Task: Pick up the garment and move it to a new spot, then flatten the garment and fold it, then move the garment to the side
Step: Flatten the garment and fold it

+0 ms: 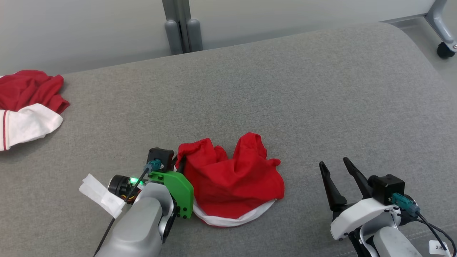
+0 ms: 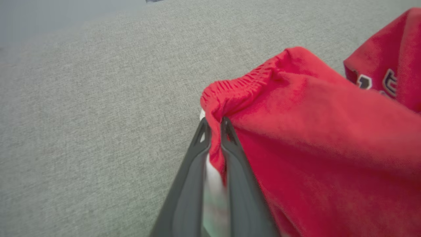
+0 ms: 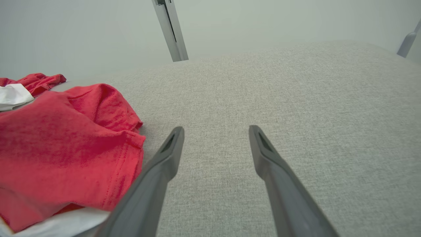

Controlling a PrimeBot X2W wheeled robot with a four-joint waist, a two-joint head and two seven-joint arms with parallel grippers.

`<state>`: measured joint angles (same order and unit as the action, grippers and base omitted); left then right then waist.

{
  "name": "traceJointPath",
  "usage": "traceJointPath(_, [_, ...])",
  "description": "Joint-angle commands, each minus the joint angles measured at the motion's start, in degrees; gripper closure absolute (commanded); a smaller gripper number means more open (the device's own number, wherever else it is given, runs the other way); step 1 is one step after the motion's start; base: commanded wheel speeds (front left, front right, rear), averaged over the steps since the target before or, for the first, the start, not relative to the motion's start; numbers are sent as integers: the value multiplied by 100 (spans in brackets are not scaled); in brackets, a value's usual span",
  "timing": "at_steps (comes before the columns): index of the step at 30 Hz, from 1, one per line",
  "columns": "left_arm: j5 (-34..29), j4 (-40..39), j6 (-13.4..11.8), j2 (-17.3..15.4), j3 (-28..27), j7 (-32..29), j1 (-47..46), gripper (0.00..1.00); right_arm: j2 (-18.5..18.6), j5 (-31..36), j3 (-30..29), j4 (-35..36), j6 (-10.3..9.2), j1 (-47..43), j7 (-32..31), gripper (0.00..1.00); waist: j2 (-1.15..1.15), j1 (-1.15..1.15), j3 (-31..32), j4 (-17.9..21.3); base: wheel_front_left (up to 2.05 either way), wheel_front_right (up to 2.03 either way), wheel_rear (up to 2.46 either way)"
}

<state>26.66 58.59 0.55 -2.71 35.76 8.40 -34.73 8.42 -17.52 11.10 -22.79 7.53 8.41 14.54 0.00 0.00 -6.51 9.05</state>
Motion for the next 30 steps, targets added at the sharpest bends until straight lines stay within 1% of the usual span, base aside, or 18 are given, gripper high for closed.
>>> traceJointPath(1, [88, -20, -78, -32, -12, 100, 33, 100, 5, -4, -16, -4, -8, -100, 14, 0, 0, 0, 123, -130, 0, 0, 0])
traceJointPath(5, [338, -95, -351, -33, -168, 364, 215, 100, -21, 25, -61, -35, -8, -203, 25, 0, 0, 0, 313, -334, 0, 0, 0])
traceJointPath(10, [618, -212, -859, -78, -571, 592, 565, 100, -91, 75, -127, -101, -8, -386, 29, 0, 0, 0, 533, -602, 0, 0, 0])
traceJointPath(16, [847, -348, -1364, -160, -1019, 672, 1104, 100, -195, 165, -147, -139, -8, -525, 23, 0, 0, 0, 661, -806, 0, 0, 0])
traceJointPath(19, [916, -407, -1484, -145, -1143, 688, 1309, 94, -211, 151, -92, -161, -8, -533, 21, 0, 0, 0, 675, -843, 0, 0, 0])
traceJointPath(20, [938, -422, -1518, -142, -1178, 690, 1368, 89, -214, 135, -69, -163, -8, -530, 20, 0, 0, 0, 678, -851, 0, 0, 0])
traceJointPath(21, [958, -433, -1536, -140, -1205, 687, 1407, 89, -215, 125, -56, -169, -8, -526, 20, 0, 0, 0, 679, -856, 0, 0, 0])
traceJointPath(22, [988, -447, -1566, -131, -1239, 687, 1448, 86, -216, 117, -41, -177, -8, -517, 20, 0, 0, 0, 678, -859, 0, 0, 0])
traceJointPath(24, [1010, -451, -1615, -119, -1282, 684, 1501, 86, -218, 113, -17, -194, -8, -495, 20, 0, 0, 0, 676, -856, 0, 0, 0])
traceJointPath(26, [1024, -462, -1673, -116, -1330, 686, 1537, 83, -223, 110, 9, -201, -8, -478, 21, 0, 0, 0, 673, -843, 0, 0, 0])
traceJointPath(30, [1076, -435, -1797, -103, -1433, 687, 1612, 68, -231, 110, 54, -212, -8, -476, 17, 0, 0, 0, 675, -805, 0, 0, 0])
